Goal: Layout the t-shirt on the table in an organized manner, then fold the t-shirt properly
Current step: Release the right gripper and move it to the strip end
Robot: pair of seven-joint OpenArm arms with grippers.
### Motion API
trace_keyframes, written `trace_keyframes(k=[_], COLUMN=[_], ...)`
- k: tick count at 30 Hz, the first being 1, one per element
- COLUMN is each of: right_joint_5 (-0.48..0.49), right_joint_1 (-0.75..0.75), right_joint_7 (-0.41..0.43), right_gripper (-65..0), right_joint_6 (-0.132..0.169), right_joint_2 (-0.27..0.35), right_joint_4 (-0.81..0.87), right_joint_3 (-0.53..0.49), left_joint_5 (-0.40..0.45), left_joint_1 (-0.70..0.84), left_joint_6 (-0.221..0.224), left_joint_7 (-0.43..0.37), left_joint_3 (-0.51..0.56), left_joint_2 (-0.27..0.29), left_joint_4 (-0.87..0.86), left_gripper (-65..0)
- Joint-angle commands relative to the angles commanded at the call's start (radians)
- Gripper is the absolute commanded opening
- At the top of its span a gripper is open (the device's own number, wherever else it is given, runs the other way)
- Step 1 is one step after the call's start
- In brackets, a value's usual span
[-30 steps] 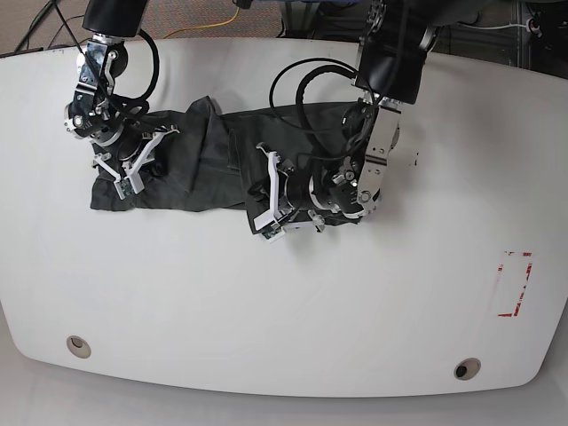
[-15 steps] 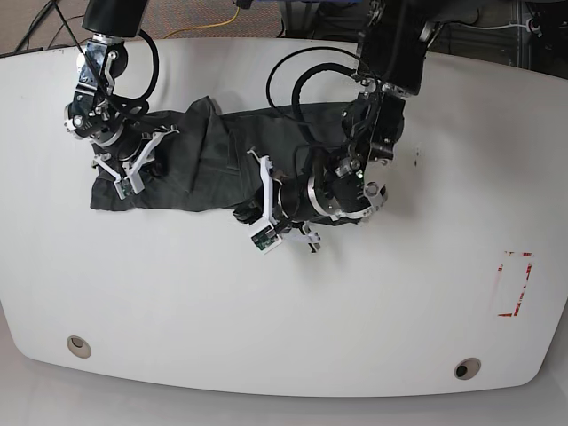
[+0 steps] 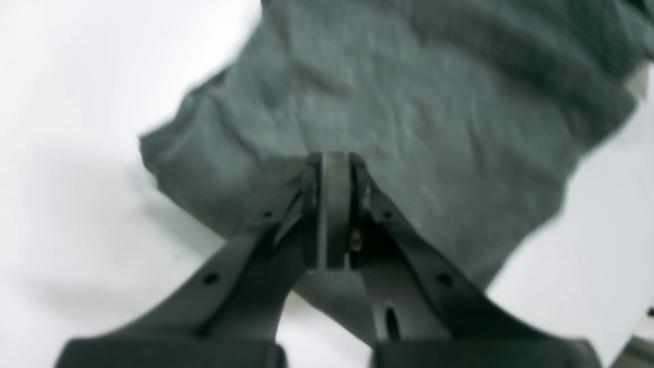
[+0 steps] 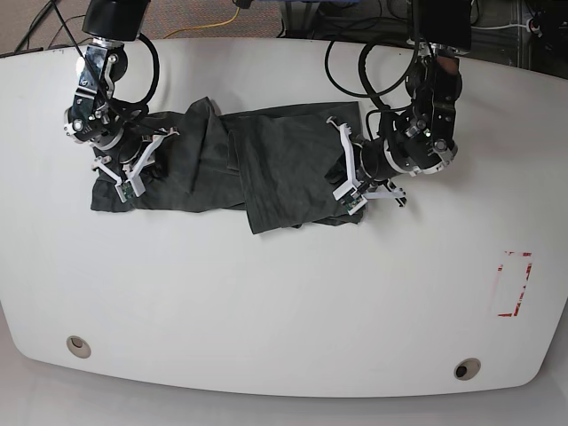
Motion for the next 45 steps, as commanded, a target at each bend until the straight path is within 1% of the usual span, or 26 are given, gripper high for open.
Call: trace_keyframes(k=[4,8,13,15,17,19,23,25,28,29,30,31,33,34,35,37,38,39,40,42,43,45], right_joint_5=[0.002,0.002,0.002,0.002,0.002,0.002,0.003,0.003,0.005,0.005,0.005,0.005,0.005,0.005,0.005,0.011,0.017,0.049,0.071,0.164,0.193,0.267], right_joint_1=[0.0,-0.002,-0.002,-0.002,0.0,0.0,0.0,0.0,0.011,0.023,0.028,0.041,0.054,0.072,0.086,0.118,0.126,0.152,0.166,0.207,0.221,0.253], right_joint_7=[0.0,0.0,0.0,0.0,0.0,0.0,-0.002,-0.023,-0.091,-0.126,-0.138,-0.184,-0.224,-0.27,-0.302,-0.365,-0.381,-0.427,-0.451,-0.526,-0.548,-0.608], right_gripper=[-61.0,-61.0,-61.0,-61.0,-61.0,-61.0,-59.9,-54.2,-40.4,-33.8,-31.7,-24.6,-18.5,-12.8,-9.2,-3.8,-3.0,-0.3,0.0,0.0,0.0,0.0], right_joint_6=[0.0,0.0,0.0,0.0,0.0,0.0,0.0,0.0,0.0,0.0,0.0,0.0,0.0,0.0,0.0,0.0,0.0,0.0,0.0,0.0,0.0,0.0], right_joint_2=[0.0,-0.002,-0.005,-0.005,-0.005,-0.006,-0.006,-0.008,-0.009,-0.011,-0.011,-0.023,-0.029,-0.034,-0.034,-0.037,-0.038,-0.038,-0.037,-0.035,-0.035,-0.029], right_joint_4=[0.0,0.0,0.0,0.0,0.0,0.005,0.08,0.135,0.224,0.27,0.285,0.338,0.384,0.431,0.456,0.482,0.483,0.48,0.476,0.446,0.43,0.373], right_joint_3=[0.0,0.0,0.0,0.0,0.0,0.0,0.0,0.002,0.005,0.008,0.008,0.009,0.011,0.011,0.011,0.023,0.031,0.071,0.095,0.193,0.221,0.281], left_joint_5=[0.0,0.0,0.0,0.0,0.003,0.003,0.005,0.005,0.002,0.002,0.002,0.002,0.002,0.002,0.002,0.0,0.0,0.0,0.0,0.0,0.0,0.0], left_joint_1=[0.012,0.015,0.006,0.006,0.006,0.008,0.014,0.015,0.018,0.026,0.028,0.035,0.038,0.041,0.041,0.041,0.041,0.041,0.041,0.041,0.041,0.041], left_joint_6=[0.0,0.0,0.0,0.0,0.0,0.0,0.0,0.0,0.0,0.0,0.0,0.0,0.0,0.0,0.0,0.0,0.0,0.0,0.0,0.0,0.0,0.0], left_joint_7=[0.0,0.0,-0.005,-0.017,-0.055,-0.077,-0.084,-0.084,-0.084,-0.084,-0.084,-0.084,-0.084,-0.084,-0.084,-0.084,-0.084,-0.084,-0.084,-0.084,-0.084,-0.084], left_joint_3=[-0.031,-0.031,-0.032,-0.031,-0.026,-0.026,-0.031,-0.032,-0.029,-0.029,-0.031,-0.031,-0.031,-0.031,-0.031,-0.031,-0.031,-0.031,-0.031,-0.032,-0.032,-0.032], left_joint_2=[-0.011,-0.017,-0.018,-0.015,-0.015,-0.015,-0.018,-0.034,-0.048,-0.051,-0.051,-0.051,-0.052,-0.061,-0.071,-0.074,-0.075,-0.074,-0.074,-0.075,-0.075,-0.092], left_joint_4=[-0.002,-0.021,-0.127,-0.172,-0.226,-0.253,-0.295,-0.299,-0.302,-0.302,-0.302,-0.302,-0.301,-0.299,-0.299,-0.299,-0.299,-0.299,-0.299,-0.302,-0.304,-0.302], left_gripper=[-64.6,-64.6,-64.6,-64.6,-64.6,-64.6,-64.6,-64.6,-64.6,-64.6,-64.6,-64.6,-64.6,-64.6,-64.6,-64.6,-64.6,-64.6,-64.6,-64.6,-64.6,-64.6])
